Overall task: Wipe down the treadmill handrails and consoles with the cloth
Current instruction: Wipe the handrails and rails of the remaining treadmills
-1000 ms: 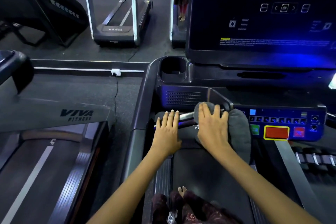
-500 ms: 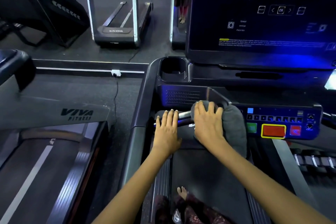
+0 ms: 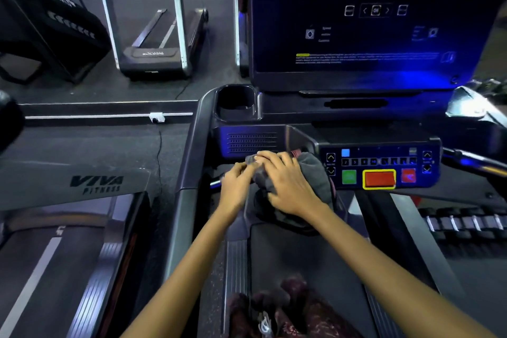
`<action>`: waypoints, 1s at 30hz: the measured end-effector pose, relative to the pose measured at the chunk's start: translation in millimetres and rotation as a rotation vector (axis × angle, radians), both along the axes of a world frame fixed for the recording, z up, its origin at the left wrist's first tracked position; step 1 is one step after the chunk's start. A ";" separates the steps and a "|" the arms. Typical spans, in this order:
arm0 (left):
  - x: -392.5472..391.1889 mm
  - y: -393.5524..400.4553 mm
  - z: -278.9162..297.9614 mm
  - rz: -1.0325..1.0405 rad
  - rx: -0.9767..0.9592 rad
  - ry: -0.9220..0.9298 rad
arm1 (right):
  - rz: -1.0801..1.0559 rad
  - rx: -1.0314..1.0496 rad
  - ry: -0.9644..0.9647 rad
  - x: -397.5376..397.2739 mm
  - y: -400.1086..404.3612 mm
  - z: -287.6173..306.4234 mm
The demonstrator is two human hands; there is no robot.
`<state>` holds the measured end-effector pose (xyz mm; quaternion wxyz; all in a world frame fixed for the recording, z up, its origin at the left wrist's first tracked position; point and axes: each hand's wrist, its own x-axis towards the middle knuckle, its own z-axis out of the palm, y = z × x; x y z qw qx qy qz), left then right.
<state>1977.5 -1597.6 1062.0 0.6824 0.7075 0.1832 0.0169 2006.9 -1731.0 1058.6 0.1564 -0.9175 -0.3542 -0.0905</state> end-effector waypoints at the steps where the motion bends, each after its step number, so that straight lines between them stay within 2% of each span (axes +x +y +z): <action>1: -1.7 -6.4 3.0 0.036 -0.022 -0.044 | -0.010 0.067 0.035 -2.6 -1.3 1.1; 6: -10.1 -36.0 18.9 0.115 -0.172 -0.225 | 0.006 0.261 0.228 -14.2 -20.1 15.2; 12: -28.0 -59.0 30.9 -0.027 -0.091 -0.372 | -0.031 0.437 0.614 -10.5 -80.7 39.2; 15: -37.8 -79.3 41.2 -0.125 -0.048 -0.400 | -0.052 0.496 0.686 -19.5 -122.9 47.4; 17: -43.0 -98.3 45.5 -0.154 -0.016 -0.410 | -0.084 0.567 0.682 -31.2 -148.0 53.7; 21: -55.4 -146.7 52.8 -0.096 -0.073 -0.340 | -0.171 0.684 0.602 -55.1 -197.4 62.3; 25: -68.9 -190.0 45.9 -0.241 0.048 -0.231 | -0.280 0.801 0.539 -77.1 -247.9 73.5; 27: -74.2 -209.0 45.0 -0.311 0.175 -0.307 | -0.326 0.780 0.504 -82.0 -269.8 78.2; 30: -82.4 -239.5 55.5 -0.318 0.354 -0.387 | -0.435 0.599 0.385 -84.2 -300.1 82.9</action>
